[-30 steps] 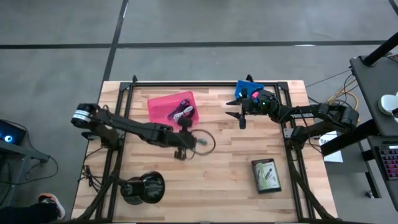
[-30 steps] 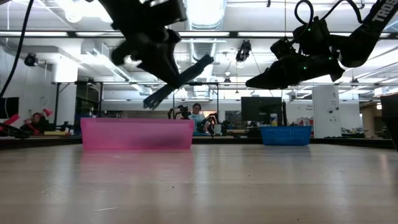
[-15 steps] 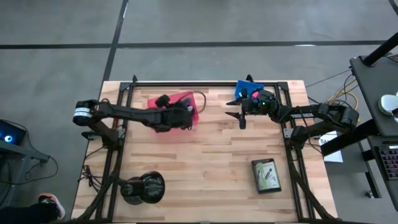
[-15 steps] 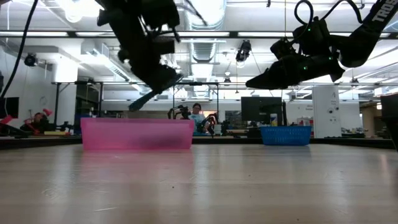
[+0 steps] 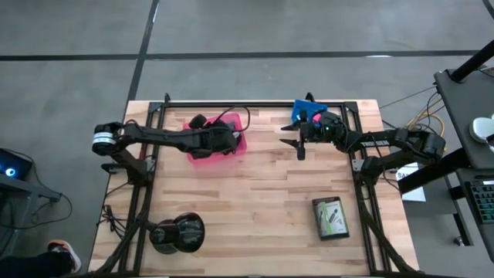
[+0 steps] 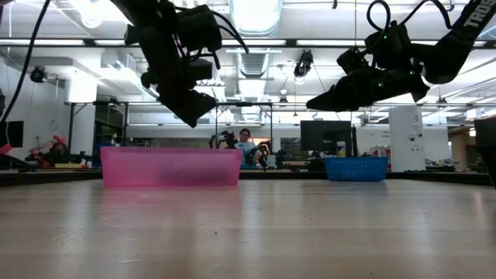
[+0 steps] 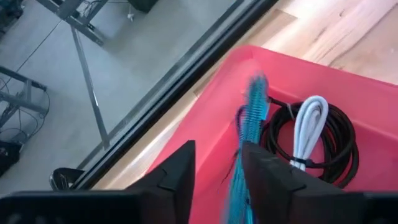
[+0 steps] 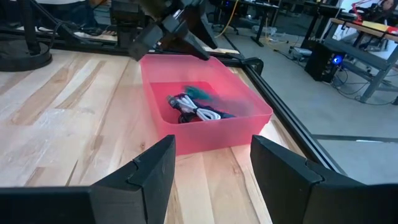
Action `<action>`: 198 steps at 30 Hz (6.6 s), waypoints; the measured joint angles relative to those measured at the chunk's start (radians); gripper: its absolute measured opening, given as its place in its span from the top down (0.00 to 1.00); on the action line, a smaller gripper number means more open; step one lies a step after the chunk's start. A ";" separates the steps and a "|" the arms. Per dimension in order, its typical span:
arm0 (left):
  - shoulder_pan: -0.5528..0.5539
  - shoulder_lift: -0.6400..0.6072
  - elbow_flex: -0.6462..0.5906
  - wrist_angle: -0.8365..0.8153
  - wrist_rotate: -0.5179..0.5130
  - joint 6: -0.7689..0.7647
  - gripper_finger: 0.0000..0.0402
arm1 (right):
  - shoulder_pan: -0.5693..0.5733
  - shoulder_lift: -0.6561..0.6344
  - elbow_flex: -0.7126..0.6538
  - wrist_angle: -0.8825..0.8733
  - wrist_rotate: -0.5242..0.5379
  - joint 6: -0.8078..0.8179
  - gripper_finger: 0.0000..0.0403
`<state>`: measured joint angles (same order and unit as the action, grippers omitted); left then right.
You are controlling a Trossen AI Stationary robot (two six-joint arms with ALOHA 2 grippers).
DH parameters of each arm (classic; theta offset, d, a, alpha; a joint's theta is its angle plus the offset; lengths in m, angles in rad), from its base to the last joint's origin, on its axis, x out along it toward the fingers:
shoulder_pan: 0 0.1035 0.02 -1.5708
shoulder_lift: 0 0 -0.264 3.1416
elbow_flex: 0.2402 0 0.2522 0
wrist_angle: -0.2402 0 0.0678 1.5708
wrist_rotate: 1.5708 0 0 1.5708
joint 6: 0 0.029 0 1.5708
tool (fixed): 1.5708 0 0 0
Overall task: Pick and place items into bin
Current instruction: Put the blue cable wire into the pink bin, then return to Home Position
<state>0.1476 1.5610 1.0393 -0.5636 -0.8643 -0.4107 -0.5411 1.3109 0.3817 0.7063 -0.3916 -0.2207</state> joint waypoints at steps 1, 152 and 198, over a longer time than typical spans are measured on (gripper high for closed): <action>0.001 0.002 0.000 -0.001 0.003 0.000 0.70 | 0.000 0.000 0.000 0.000 0.000 0.000 0.51; -0.149 -1.532 -0.998 0.519 0.768 0.591 0.98 | 0.600 -1.181 -0.356 -0.568 0.549 0.152 0.98; -0.149 -1.533 -0.976 0.477 0.759 0.522 0.98 | 0.593 -1.276 -0.365 -0.650 0.470 0.030 0.98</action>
<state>-0.0017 0.0280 0.0632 -0.0870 -0.1051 0.1117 0.0521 0.0345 0.0162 0.0563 0.0784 -0.1905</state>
